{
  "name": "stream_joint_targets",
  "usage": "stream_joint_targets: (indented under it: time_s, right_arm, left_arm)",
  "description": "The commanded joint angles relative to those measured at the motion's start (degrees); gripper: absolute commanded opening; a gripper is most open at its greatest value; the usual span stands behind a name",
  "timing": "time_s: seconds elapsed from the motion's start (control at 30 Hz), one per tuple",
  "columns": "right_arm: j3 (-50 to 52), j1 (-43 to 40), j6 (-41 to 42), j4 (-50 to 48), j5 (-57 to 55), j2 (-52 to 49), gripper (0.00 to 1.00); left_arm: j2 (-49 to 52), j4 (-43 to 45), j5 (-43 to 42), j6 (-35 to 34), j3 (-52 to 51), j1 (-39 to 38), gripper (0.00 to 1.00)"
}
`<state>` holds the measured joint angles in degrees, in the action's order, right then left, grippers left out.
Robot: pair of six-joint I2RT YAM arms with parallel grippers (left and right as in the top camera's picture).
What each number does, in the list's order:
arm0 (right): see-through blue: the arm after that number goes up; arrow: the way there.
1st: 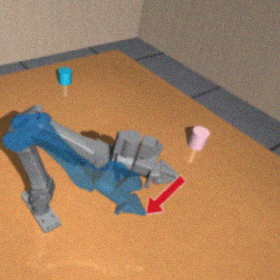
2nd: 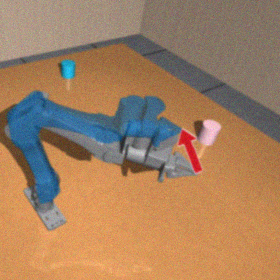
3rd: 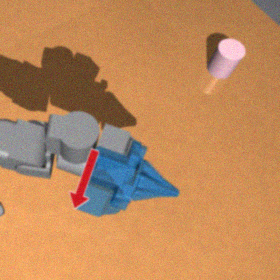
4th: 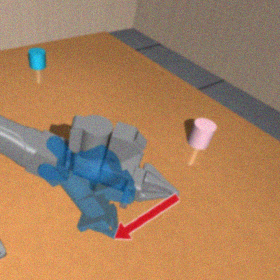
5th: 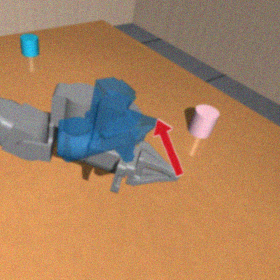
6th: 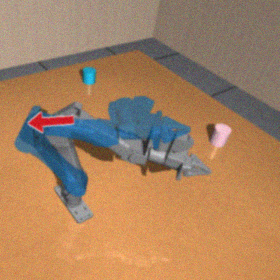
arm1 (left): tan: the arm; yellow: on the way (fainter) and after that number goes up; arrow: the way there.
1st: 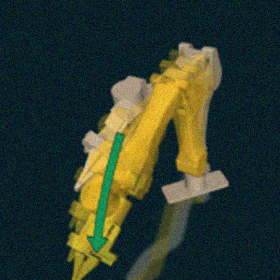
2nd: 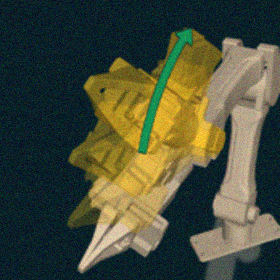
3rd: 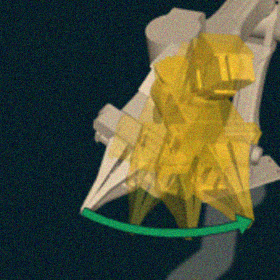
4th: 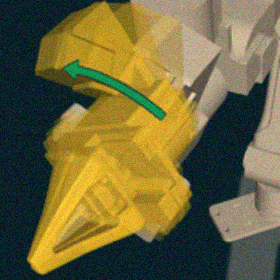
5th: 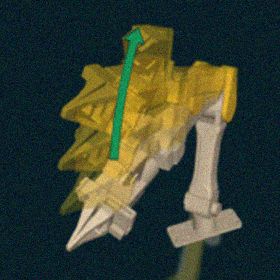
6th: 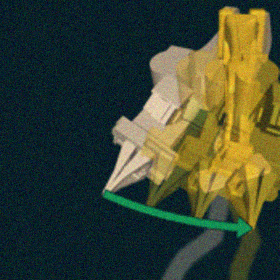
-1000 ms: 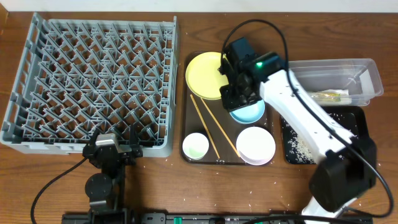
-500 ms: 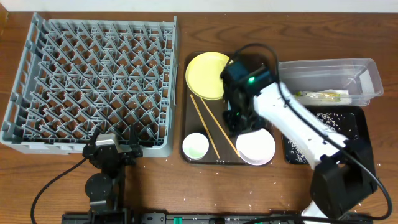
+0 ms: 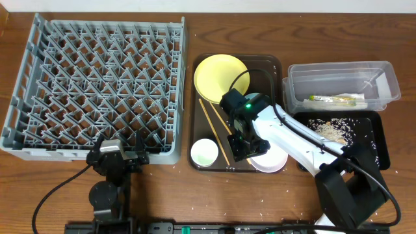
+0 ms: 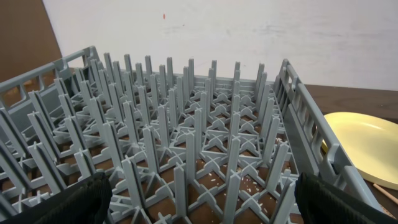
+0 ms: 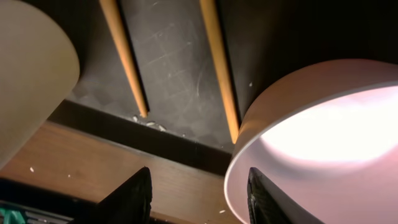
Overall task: Sort waste into correct bins and load items into the dishwasher
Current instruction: 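Grasp white cup on brown tray with right gripper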
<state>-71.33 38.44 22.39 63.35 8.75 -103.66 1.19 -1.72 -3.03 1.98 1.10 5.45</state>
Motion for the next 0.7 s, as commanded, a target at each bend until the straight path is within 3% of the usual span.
stream_joint_targets:
  time_s: [0.0, 0.07, 0.17, 0.23, 0.37, 0.53, 0.67]
  right_arm:
    - [0.72, 0.33, 1.18, -0.72, -0.85, 0.13, 0.47]
    - [0.74, 0.33, 1.16, -0.66, -0.92, 0.13, 0.44]
    - [0.39, 0.22, 1.16, -0.02, -1.51, 0.55, 0.31]
    - [-0.17, -0.02, 1.16, 0.5, -2.86, 1.53, 0.3]
    - [-1.09, -1.4, 1.16, 0.39, -5.11, 6.54, 0.33]
    - [-1.09, -4.11, 1.14, -1.36, -9.7, 13.53, 0.48]
    - [-1.03, -4.57, 1.18, -1.16, -10.75, 13.66, 0.49]
  left_arm:
    - [-0.15, -2.12, 0.09, 0.79, -0.87, -0.28, 0.94]
    - [-0.15, -2.12, 0.09, 0.79, -0.87, -0.28, 0.94]
    - [-0.15, -2.12, 0.09, 0.81, -0.87, -0.28, 0.94]
    - [-0.15, -2.12, 0.09, 0.79, -0.87, -0.28, 0.94]
    - [-0.15, -2.12, 0.09, 0.79, -0.87, -0.28, 0.94]
    - [-0.15, -2.12, 0.09, 0.79, -0.87, -0.28, 0.94]
    - [-0.15, -2.12, 0.09, 0.79, -0.87, -0.28, 0.94]
